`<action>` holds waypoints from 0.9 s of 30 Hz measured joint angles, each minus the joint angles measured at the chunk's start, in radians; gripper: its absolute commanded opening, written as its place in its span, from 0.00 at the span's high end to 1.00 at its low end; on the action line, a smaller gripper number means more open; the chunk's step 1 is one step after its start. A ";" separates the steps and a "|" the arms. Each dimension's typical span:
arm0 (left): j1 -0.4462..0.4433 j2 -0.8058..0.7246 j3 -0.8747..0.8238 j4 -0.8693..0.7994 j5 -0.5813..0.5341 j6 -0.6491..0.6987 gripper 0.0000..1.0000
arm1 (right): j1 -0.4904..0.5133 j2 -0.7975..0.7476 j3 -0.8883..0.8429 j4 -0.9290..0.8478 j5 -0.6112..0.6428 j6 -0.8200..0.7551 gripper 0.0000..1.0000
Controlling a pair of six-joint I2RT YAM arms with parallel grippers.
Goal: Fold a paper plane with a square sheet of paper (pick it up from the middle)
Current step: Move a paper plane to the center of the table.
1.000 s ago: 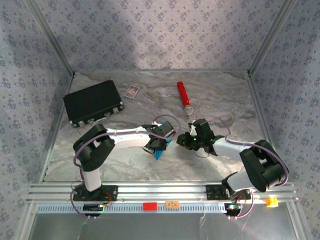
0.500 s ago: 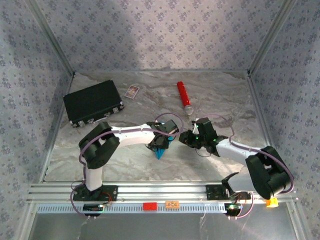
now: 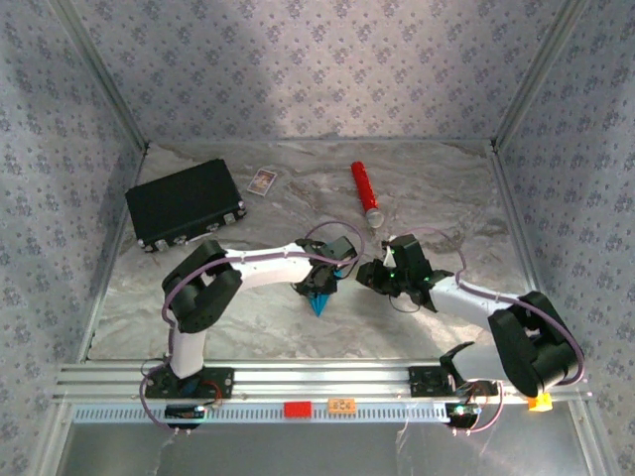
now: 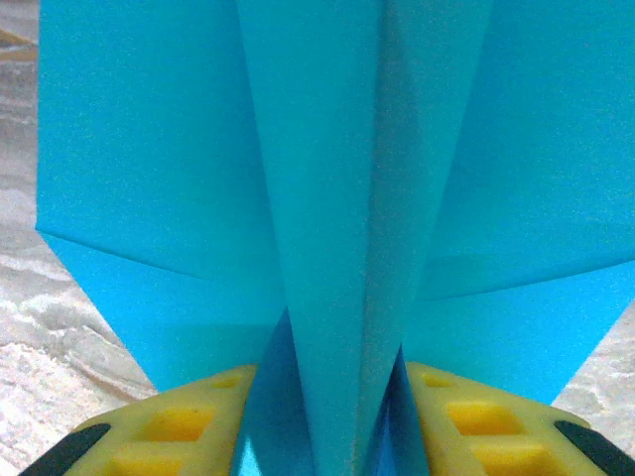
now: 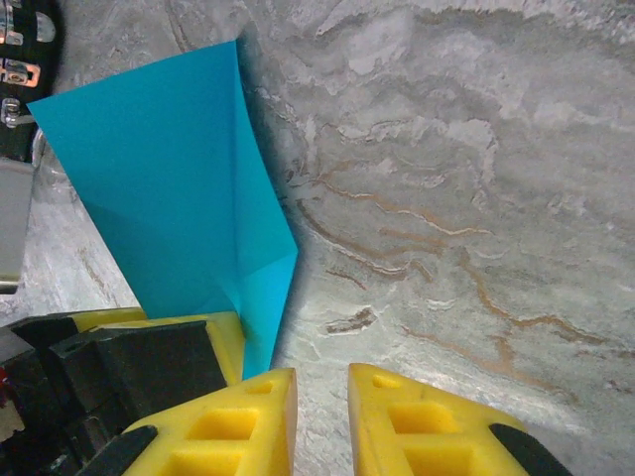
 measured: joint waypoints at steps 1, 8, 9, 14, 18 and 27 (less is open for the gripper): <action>-0.002 0.000 0.002 -0.003 0.000 0.000 0.63 | -0.002 -0.003 0.000 0.000 0.000 0.000 0.77; -0.011 0.006 0.014 -0.026 -0.016 0.006 0.63 | -0.002 -0.013 -0.002 -0.003 0.008 0.000 0.75; -0.013 0.006 0.014 -0.028 -0.017 0.007 0.63 | -0.002 -0.015 -0.002 -0.003 0.008 0.000 0.75; -0.014 0.006 0.014 -0.037 -0.024 0.008 0.62 | -0.002 -0.024 -0.003 -0.003 0.015 0.000 0.74; -0.014 0.005 0.015 -0.050 -0.032 0.008 0.61 | -0.002 -0.030 -0.003 -0.003 0.017 0.000 0.70; -0.014 -0.030 0.015 -0.052 -0.041 0.014 0.58 | -0.008 -0.068 -0.003 -0.043 0.042 -0.005 0.66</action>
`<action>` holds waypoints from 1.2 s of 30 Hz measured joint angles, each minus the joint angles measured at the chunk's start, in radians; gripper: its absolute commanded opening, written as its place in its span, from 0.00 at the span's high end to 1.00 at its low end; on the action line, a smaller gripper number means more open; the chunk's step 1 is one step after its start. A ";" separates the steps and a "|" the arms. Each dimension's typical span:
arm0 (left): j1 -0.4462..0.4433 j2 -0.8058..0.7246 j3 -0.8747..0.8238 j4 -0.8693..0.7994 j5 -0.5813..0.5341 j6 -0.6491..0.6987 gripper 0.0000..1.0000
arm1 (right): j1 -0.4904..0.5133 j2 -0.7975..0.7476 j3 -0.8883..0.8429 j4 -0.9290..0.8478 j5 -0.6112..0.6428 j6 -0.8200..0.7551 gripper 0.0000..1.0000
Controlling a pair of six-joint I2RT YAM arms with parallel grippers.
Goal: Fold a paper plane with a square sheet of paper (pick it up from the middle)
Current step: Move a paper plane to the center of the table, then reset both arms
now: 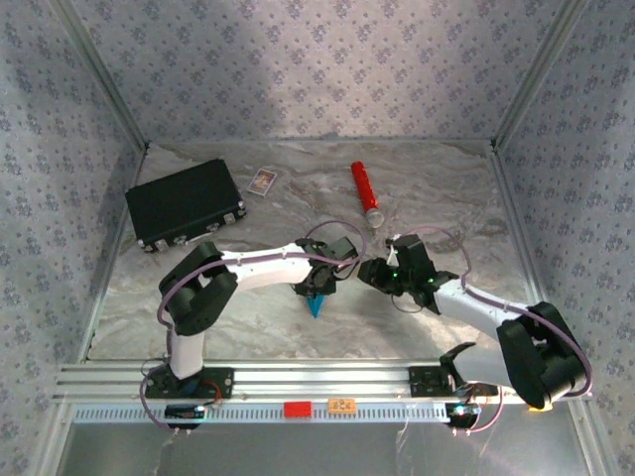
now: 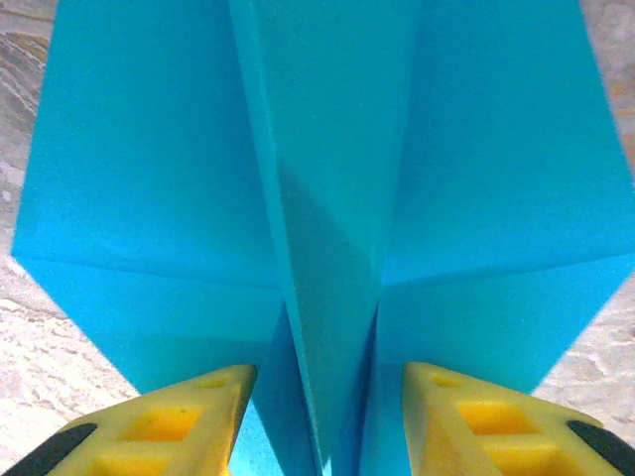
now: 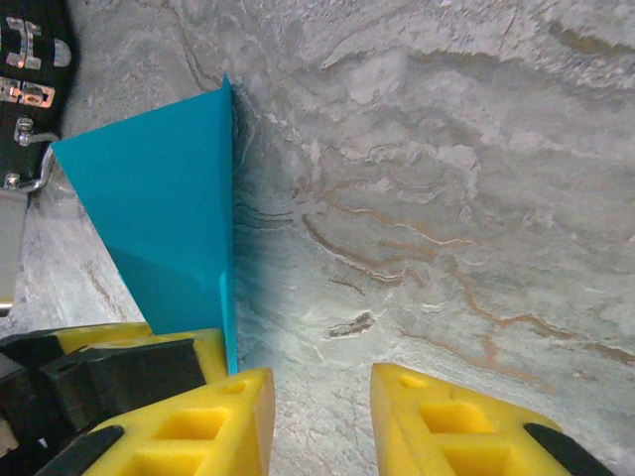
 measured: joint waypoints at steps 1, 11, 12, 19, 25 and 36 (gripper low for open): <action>0.000 -0.006 0.000 0.000 0.000 0.001 0.58 | -0.004 -0.005 0.000 -0.005 0.001 0.000 0.66; -0.001 -0.074 0.000 0.001 -0.013 0.033 0.57 | -0.043 -0.073 0.000 -0.063 0.023 -0.030 0.63; -0.002 -0.084 -0.001 0.001 -0.019 0.036 0.56 | -0.049 -0.083 0.000 -0.070 0.026 -0.032 0.63; -0.002 -0.210 -0.051 0.012 -0.069 0.074 0.49 | -0.080 -0.140 0.001 -0.119 0.040 -0.064 0.58; 0.047 -0.388 -0.172 0.068 -0.130 0.123 0.33 | -0.130 -0.221 0.057 -0.253 0.112 -0.146 0.40; 0.318 -0.822 -0.485 0.182 -0.320 0.279 0.00 | -0.206 -0.348 0.169 -0.322 0.605 -0.357 0.27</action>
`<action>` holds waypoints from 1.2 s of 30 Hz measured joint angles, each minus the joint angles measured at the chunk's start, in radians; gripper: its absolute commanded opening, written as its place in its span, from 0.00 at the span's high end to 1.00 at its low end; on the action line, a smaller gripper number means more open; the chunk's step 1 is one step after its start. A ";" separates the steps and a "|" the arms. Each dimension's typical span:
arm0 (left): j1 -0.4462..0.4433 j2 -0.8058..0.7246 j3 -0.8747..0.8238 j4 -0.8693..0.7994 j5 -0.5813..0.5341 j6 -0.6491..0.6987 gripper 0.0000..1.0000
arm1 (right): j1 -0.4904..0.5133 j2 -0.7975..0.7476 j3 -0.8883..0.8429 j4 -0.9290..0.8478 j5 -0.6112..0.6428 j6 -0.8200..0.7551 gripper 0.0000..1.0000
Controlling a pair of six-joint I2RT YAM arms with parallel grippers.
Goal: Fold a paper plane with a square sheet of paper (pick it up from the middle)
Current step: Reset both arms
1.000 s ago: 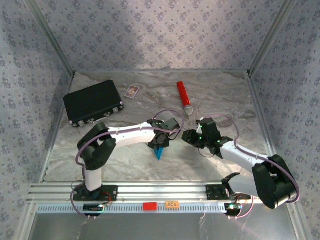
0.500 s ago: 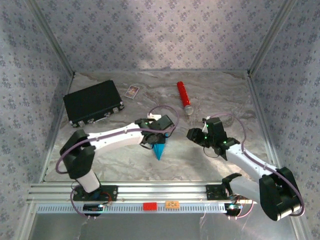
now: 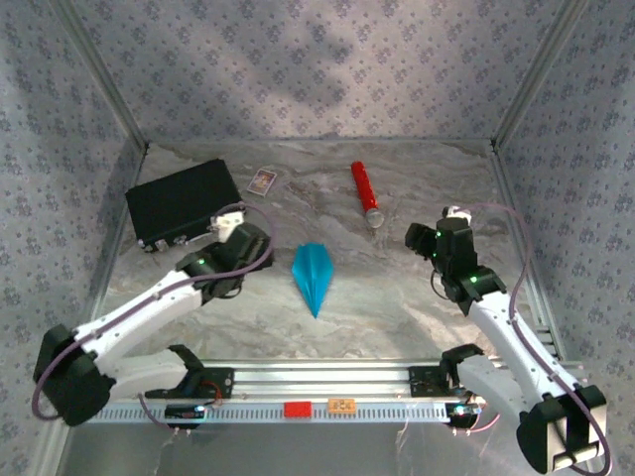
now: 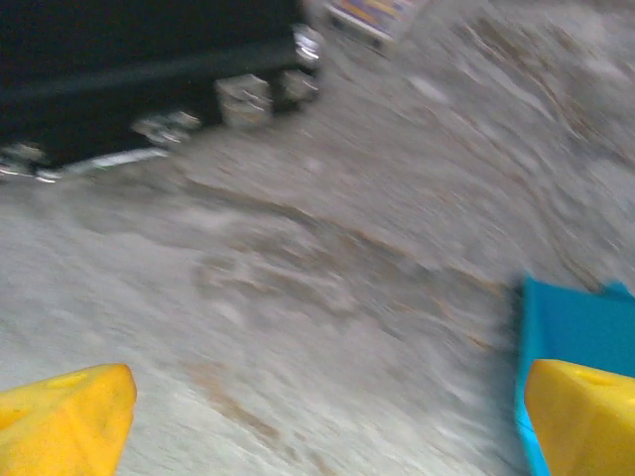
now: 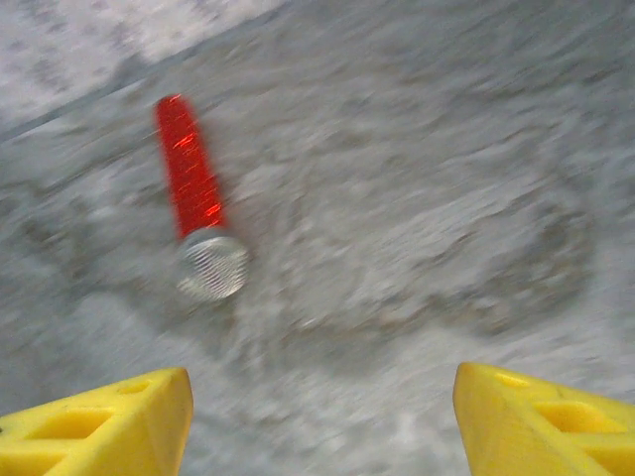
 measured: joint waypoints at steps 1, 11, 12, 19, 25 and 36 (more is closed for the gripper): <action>0.029 -0.033 -0.025 0.013 -0.025 0.019 0.00 | -0.003 0.001 -0.016 0.026 0.050 -0.024 0.26; 0.414 -0.134 -0.232 0.321 -0.106 0.336 0.00 | -0.168 0.234 -0.193 0.410 0.177 -0.302 0.25; 0.445 -0.116 -0.238 0.351 -0.097 0.361 0.00 | -0.181 0.262 -0.202 0.458 0.152 -0.319 0.25; 0.518 0.033 -0.277 0.563 -0.034 0.494 0.00 | -0.234 0.435 -0.240 0.721 -0.056 -0.431 0.27; 0.543 0.182 -0.332 0.774 0.019 0.570 0.00 | -0.281 0.522 -0.289 0.975 -0.193 -0.506 0.26; 0.665 0.259 -0.385 1.116 0.251 0.650 0.00 | -0.282 0.637 -0.253 1.052 -0.197 -0.530 0.01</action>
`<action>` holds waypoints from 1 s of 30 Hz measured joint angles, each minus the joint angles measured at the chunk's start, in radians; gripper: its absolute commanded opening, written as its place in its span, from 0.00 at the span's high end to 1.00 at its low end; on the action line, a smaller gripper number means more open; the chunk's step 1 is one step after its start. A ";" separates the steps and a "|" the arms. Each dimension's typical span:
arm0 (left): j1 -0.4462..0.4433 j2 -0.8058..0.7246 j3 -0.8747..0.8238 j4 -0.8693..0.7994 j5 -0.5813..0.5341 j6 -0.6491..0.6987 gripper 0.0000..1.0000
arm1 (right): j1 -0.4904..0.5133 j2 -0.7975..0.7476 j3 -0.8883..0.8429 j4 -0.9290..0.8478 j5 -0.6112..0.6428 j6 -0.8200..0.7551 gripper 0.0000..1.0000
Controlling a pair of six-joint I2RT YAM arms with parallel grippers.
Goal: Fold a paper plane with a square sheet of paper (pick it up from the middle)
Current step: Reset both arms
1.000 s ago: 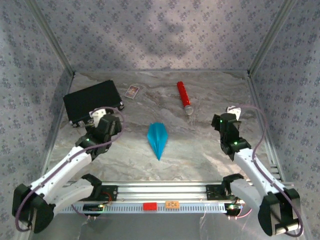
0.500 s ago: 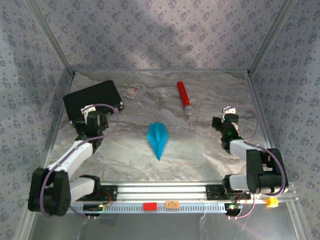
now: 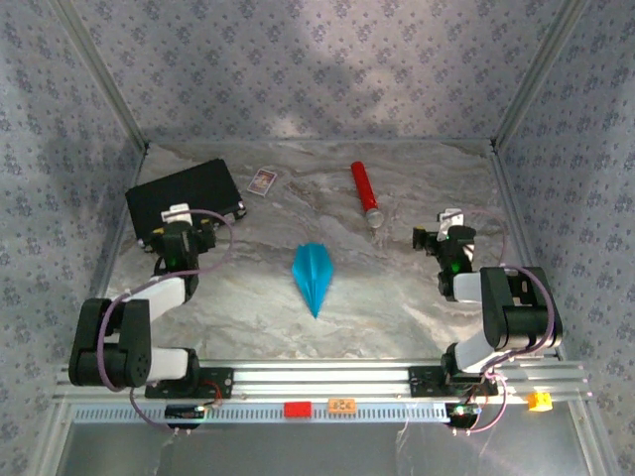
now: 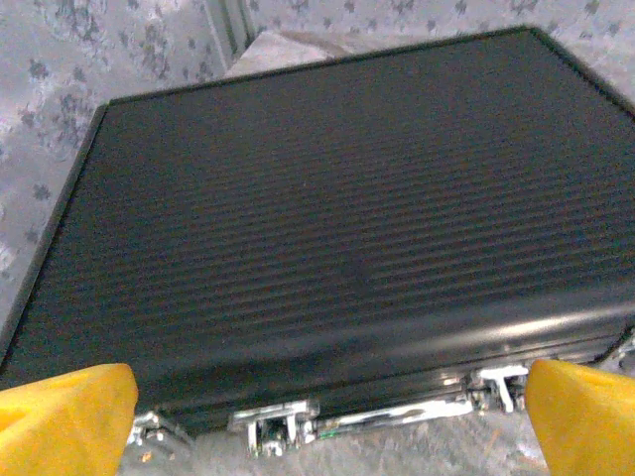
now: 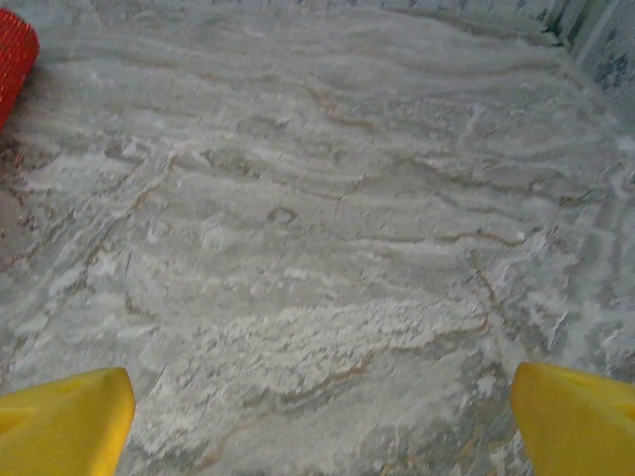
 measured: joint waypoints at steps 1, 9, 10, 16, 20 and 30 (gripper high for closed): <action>0.011 0.010 -0.008 0.026 0.021 0.001 0.00 | 0.001 0.000 0.000 0.001 0.006 0.000 0.01; 0.073 0.182 -0.037 0.246 0.184 0.025 0.00 | 0.011 0.000 -0.003 0.013 0.027 0.000 0.01; 0.072 0.186 -0.033 0.248 0.189 0.025 0.00 | 0.002 0.000 -0.003 0.013 0.016 0.000 0.01; 0.072 0.191 -0.030 0.250 0.197 0.026 0.00 | -0.013 0.000 0.001 -0.001 -0.011 0.000 0.01; 0.064 0.191 -0.030 0.249 0.193 0.027 0.00 | -0.013 0.000 0.002 -0.002 -0.018 0.000 0.01; 0.060 0.192 -0.026 0.244 0.194 0.026 0.00 | -0.013 0.000 0.003 -0.009 -0.022 0.000 0.01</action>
